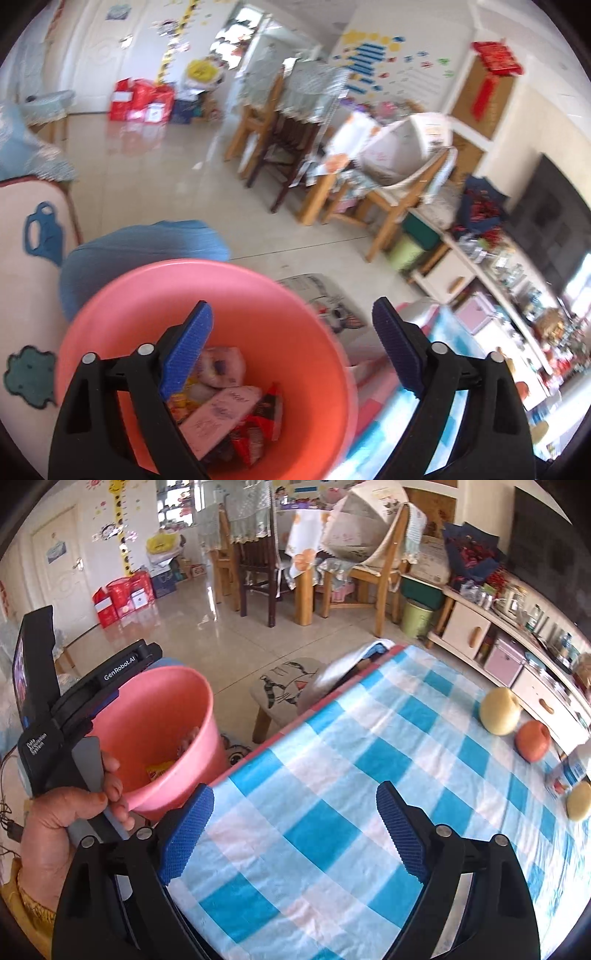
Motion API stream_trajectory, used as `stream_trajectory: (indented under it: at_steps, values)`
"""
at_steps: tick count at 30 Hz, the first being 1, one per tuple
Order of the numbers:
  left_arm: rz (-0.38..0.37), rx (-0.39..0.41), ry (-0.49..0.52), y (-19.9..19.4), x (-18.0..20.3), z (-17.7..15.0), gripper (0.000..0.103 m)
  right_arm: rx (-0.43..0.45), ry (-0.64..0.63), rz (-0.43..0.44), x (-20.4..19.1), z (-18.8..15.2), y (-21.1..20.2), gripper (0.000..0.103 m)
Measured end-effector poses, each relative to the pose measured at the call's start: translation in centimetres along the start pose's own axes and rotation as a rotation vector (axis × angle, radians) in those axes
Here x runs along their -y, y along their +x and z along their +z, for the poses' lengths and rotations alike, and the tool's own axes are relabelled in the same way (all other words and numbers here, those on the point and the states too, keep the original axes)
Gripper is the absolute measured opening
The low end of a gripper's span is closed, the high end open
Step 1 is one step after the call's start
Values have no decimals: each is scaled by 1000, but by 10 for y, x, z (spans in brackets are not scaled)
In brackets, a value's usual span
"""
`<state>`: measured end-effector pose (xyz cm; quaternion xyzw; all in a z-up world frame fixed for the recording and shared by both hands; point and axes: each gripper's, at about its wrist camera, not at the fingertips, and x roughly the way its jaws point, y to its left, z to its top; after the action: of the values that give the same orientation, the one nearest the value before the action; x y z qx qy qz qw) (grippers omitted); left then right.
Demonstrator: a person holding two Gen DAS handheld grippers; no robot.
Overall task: Collect trash
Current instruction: 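Bring both empty tools back over the table toward the wipes packets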
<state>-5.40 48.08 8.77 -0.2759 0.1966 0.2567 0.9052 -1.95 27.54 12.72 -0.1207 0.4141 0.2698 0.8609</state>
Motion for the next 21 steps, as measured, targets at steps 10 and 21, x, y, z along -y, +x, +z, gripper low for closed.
stream_trajectory:
  at_steps: [10, 21]
  values:
    - [-201, 55, 234, -19, 63, -33, 96, 83, 135, -59, 52, -26, -52, 91]
    - [-265, 90, 432, -47, 116, -66, 96, 169, 286, -135, 111, -51, -97, 94]
